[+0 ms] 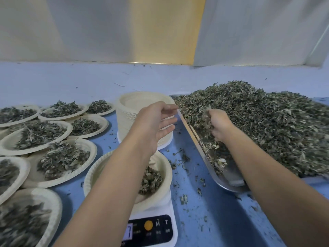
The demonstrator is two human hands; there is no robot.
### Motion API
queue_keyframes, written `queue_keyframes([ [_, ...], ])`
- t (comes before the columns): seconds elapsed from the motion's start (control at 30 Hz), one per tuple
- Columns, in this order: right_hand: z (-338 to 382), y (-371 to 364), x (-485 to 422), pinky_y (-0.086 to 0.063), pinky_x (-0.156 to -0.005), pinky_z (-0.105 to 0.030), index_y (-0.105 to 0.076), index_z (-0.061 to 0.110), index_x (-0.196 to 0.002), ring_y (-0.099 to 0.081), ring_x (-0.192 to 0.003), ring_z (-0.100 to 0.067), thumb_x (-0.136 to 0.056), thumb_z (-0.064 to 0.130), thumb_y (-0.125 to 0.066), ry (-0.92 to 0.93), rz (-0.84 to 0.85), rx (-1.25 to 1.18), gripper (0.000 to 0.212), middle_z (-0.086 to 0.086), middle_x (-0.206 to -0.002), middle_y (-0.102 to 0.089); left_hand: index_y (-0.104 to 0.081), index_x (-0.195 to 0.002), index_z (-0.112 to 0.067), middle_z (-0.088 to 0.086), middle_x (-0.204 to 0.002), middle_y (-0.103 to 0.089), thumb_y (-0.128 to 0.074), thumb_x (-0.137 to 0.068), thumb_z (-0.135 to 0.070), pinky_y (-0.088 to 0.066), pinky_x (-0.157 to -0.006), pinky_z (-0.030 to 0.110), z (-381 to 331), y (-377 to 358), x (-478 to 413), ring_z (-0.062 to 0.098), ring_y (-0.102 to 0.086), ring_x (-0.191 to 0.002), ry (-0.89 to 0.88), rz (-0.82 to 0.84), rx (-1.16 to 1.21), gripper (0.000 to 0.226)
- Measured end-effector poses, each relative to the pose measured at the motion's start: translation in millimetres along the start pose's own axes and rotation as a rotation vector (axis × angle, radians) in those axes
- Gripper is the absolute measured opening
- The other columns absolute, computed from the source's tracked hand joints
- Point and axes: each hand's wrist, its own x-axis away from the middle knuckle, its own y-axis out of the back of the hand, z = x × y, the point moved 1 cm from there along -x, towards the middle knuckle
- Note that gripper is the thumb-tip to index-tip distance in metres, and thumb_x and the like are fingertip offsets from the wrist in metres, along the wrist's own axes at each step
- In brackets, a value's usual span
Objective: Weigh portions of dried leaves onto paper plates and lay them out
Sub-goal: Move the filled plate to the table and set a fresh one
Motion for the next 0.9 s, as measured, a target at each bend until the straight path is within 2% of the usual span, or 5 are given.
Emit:
queue_keyframes([
  [0.1,29.4,-1.2,35.3,-0.039,-0.048,-0.018,-0.054,0.005,-0.096,-0.044,-0.062,-0.01,-0.103,0.014,-0.034,-0.059,0.14,-0.565,0.022,-0.006,-0.085,-0.056,-0.068,-0.085,-0.011,0.005,-0.099,-0.068,-0.048,-0.092,-0.014,-0.054,-0.071,0.025,-1.0,11.2,6.5,0.018,-0.066,-0.094,-0.01,-0.047,0.053,0.022],
  [0.23,57.3,-30.4,83.9,-0.04,-0.049,-0.02,-0.058,0.003,-0.098,-0.049,-0.062,-0.01,-0.102,0.014,-0.038,-0.035,0.367,-0.685,0.023,-0.008,-0.085,-0.06,-0.065,-0.091,-0.011,0.007,-0.108,-0.066,-0.047,-0.093,-0.017,-0.054,-0.077,0.027,-2.5,28.5,14.5,0.019,-0.064,-0.101,-0.021,-0.117,0.127,0.019],
  [0.5,61.2,-108.5,159.7,-0.039,-0.052,-0.007,-0.056,0.013,-0.097,-0.055,-0.067,0.002,-0.101,0.017,-0.043,0.384,0.474,0.204,0.015,0.004,-0.084,-0.059,-0.057,-0.09,-0.012,0.006,-0.082,-0.057,-0.045,-0.098,-0.035,-0.049,-0.079,0.033,-6.3,57.1,28.5,0.02,-0.057,-0.077,-0.055,-0.113,0.314,0.028],
  [0.73,46.3,-133.0,175.3,-0.039,-0.082,-0.029,-0.054,0.029,-0.114,-0.048,-0.113,-0.018,-0.098,0.026,-0.041,0.434,0.486,0.266,0.021,-0.004,-0.108,-0.059,-0.058,-0.081,-0.01,0.007,-0.08,-0.061,-0.044,-0.099,-0.029,-0.051,-0.07,0.028,-8.9,61.7,29.0,0.019,-0.063,-0.08,-0.068,-0.158,0.456,0.029],
  [0.9,42.7,-135.0,175.3,-0.038,-0.066,-0.018,-0.059,0.024,-0.1,-0.051,-0.088,-0.01,-0.094,0.016,-0.041,0.44,0.468,0.241,0.021,-0.007,-0.099,-0.058,-0.058,-0.076,-0.011,0.004,-0.071,-0.064,-0.047,-0.098,-0.023,-0.053,-0.069,0.026,-5.5,61.1,26.6,0.014,-0.064,-0.071,-0.039,-0.194,0.492,0.027],
])
